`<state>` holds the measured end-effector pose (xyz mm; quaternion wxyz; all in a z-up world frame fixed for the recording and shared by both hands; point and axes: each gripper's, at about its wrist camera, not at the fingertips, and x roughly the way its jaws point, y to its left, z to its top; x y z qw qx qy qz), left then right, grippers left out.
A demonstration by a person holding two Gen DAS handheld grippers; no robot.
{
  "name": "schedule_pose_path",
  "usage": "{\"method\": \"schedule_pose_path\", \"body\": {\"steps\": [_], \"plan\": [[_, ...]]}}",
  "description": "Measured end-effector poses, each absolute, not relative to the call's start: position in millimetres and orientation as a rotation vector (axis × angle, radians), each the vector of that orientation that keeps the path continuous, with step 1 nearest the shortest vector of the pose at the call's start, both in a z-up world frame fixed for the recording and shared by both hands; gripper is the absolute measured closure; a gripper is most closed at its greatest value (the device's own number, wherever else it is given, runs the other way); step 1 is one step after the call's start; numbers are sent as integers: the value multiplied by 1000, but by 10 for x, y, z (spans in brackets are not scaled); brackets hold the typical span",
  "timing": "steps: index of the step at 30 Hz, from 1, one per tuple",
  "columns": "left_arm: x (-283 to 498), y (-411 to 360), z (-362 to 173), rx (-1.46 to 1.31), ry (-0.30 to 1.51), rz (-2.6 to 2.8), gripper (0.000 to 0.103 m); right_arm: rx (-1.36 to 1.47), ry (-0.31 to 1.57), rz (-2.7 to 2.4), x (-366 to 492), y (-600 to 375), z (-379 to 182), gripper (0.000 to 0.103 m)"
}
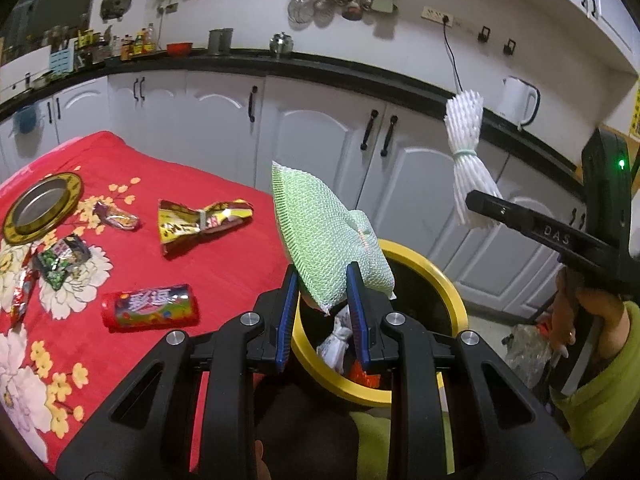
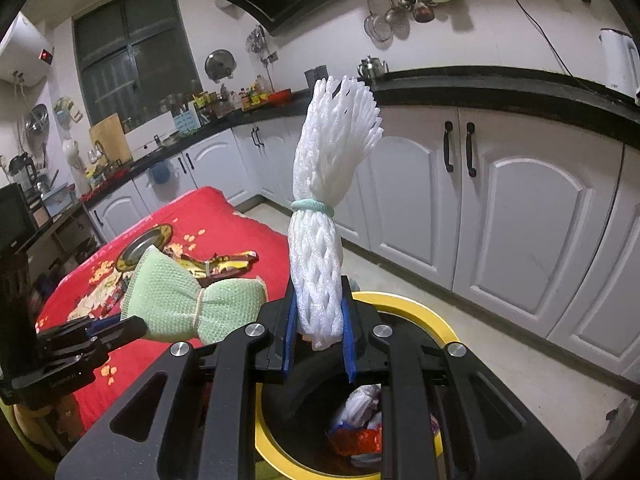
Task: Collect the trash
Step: 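Carry the green sponge and white foam net over the yellow bin with both tools, then open both tools to drop the sponge and foam net into the bin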
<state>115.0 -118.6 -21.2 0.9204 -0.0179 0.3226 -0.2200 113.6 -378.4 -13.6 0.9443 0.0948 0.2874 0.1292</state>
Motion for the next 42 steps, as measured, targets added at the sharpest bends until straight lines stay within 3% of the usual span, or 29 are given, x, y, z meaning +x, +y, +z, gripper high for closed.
{"method": "schedule_pose_path", "body": {"steps": [33, 38, 40, 42], "plan": [[1364, -1667, -851, 0, 849, -513, 81, 246, 792, 284, 1355, -4041, -825, 82], [1405, -1638, -885, -25, 862, -520, 79, 241, 820, 281, 1383, -4036, -891, 70], [1407, -1621, -886, -32, 861, -513, 68, 243, 825, 276, 1385, -4043, -906, 59], [1394, -1603, -870, -41, 856, -508, 61, 247, 825, 272, 1384, -4051, -914, 55]]}}
